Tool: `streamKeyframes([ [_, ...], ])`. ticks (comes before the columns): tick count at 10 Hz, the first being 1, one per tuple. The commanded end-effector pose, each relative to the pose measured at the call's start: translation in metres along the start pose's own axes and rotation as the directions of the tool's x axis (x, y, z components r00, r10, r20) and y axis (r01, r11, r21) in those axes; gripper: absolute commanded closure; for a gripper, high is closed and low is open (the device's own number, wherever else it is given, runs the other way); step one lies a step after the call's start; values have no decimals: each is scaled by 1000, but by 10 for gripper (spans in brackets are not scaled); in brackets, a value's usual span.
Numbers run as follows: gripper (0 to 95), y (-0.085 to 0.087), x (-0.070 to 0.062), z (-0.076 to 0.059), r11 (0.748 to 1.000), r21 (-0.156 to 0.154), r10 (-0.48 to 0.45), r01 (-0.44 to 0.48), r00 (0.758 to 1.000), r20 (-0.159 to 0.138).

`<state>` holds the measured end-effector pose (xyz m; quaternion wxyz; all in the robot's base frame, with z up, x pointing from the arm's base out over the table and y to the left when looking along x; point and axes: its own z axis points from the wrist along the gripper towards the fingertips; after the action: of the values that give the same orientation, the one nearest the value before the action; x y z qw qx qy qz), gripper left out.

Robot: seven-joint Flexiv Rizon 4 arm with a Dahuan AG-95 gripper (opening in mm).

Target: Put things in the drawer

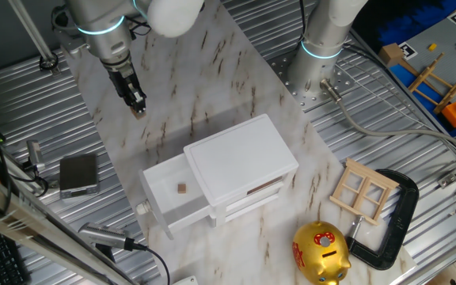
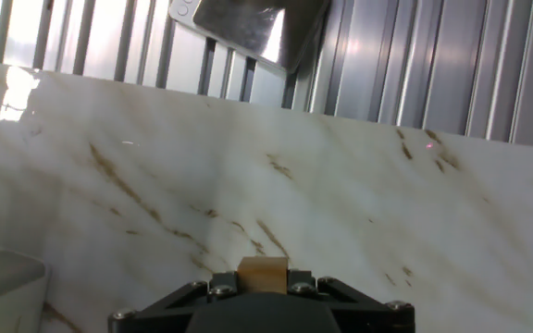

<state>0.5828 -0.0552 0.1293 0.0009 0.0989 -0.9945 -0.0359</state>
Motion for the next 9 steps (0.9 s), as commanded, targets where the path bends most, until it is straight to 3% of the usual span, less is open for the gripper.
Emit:
streamKeyframes([
  [1, 950, 1, -1, -1, 1000, -14, 7, -7, 1000, 0],
  [5, 950, 25, 2, -41, 999, -19, 46, -46, 999, 0],
  [9, 950, 61, 2, -83, 997, -22, 73, -73, 997, -6],
])
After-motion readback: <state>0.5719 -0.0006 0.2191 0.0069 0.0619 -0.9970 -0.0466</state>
